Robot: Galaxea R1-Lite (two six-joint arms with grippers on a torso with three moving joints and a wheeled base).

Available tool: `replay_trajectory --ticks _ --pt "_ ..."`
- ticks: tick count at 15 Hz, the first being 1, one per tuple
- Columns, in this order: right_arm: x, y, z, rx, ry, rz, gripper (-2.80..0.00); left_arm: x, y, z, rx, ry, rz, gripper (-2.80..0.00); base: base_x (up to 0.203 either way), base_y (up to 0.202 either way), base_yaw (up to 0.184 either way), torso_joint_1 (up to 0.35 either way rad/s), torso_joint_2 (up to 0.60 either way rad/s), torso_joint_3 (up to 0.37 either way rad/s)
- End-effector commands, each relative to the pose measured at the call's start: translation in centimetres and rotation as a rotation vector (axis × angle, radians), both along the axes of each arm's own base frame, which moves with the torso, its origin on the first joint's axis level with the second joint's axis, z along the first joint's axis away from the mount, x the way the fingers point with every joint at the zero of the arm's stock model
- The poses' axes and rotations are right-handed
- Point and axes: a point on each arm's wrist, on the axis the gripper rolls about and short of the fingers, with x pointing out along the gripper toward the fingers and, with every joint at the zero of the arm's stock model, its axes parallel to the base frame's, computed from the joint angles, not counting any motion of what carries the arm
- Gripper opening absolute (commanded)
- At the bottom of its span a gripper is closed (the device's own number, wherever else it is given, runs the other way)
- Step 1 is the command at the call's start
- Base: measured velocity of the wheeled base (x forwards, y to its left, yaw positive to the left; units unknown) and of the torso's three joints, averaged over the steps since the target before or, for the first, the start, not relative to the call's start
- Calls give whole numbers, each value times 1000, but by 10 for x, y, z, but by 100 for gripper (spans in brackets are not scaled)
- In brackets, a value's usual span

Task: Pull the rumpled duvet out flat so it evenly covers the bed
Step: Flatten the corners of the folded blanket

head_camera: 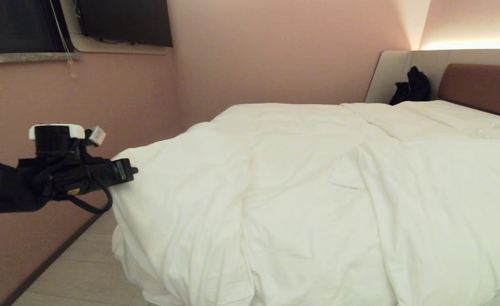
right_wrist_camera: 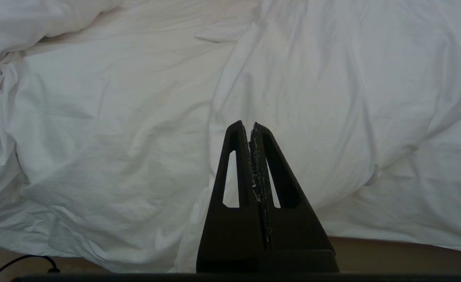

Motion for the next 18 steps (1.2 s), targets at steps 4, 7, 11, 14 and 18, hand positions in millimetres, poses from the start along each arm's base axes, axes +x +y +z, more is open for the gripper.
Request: replay_trajectory --ticks 4,7,11,14,18 --pt "0 0 0 0 1 0 -280 -62 6 4 98 -58 134 -280 0 0 0 0 0 0" --pt "0 0 0 0 1 2 -280 -92 4 12 115 -93 169 -280 0 0 0 0 0 0" --pt "0 0 0 0 1 0 -280 -141 7 19 186 -123 353 -280 0 0 0 0 0 0" --pt "0 0 0 0 1 0 -280 -165 17 22 235 -139 469 -280 0 0 0 0 0 0" --pt "0 0 0 0 2 0 -280 -190 20 5 333 -65 558 -280 0 0 0 0 0 0"
